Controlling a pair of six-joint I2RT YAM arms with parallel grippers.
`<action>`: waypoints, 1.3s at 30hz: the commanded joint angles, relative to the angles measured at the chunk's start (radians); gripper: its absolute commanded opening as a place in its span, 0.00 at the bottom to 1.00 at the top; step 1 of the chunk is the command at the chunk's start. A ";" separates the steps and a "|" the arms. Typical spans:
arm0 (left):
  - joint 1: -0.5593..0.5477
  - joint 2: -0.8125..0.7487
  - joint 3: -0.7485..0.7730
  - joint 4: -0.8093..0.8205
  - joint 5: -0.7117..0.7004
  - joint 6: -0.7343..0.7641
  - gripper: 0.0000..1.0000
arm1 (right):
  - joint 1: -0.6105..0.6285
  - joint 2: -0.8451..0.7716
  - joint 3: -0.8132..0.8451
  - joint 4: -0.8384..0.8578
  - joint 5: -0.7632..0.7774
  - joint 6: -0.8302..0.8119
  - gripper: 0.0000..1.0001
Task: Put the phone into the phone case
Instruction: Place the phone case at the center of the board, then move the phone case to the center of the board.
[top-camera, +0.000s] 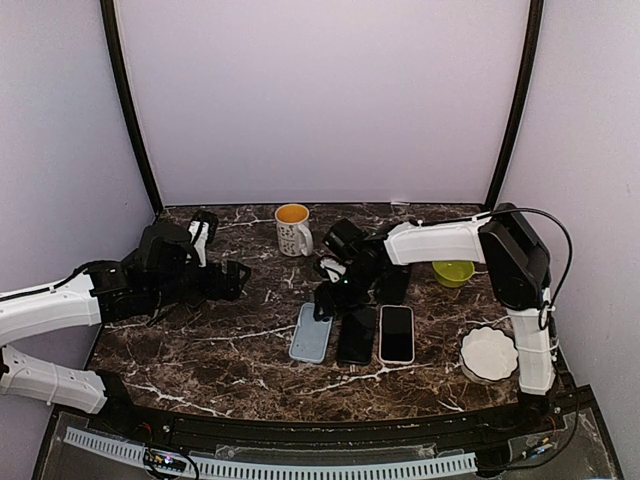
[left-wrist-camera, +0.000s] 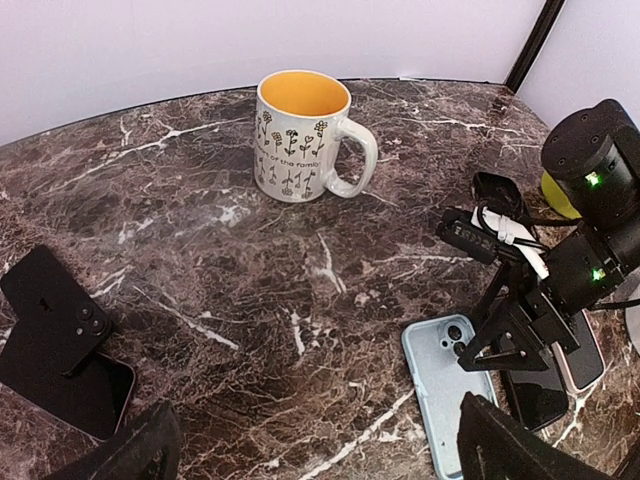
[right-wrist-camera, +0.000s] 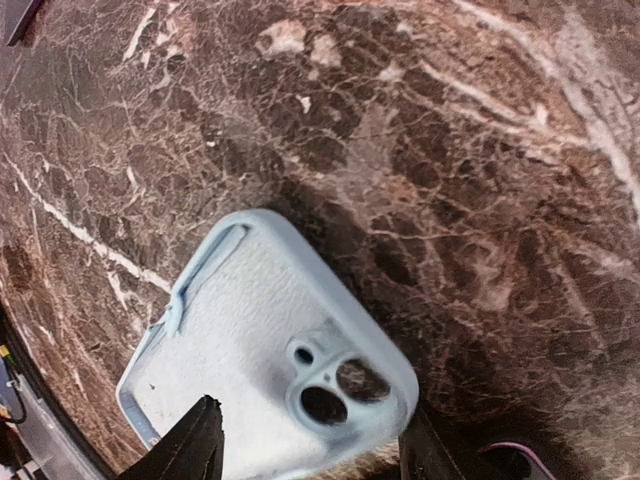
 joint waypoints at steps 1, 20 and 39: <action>0.006 0.000 -0.018 0.001 0.008 0.010 0.99 | 0.000 -0.028 0.027 -0.064 0.203 -0.001 0.65; 0.030 -0.034 -0.059 0.016 0.000 -0.003 0.97 | 0.028 0.105 0.186 0.131 0.053 -0.214 0.47; 0.066 -0.005 -0.084 0.023 0.018 -0.008 0.96 | 0.113 0.107 0.138 0.074 0.135 -0.268 0.42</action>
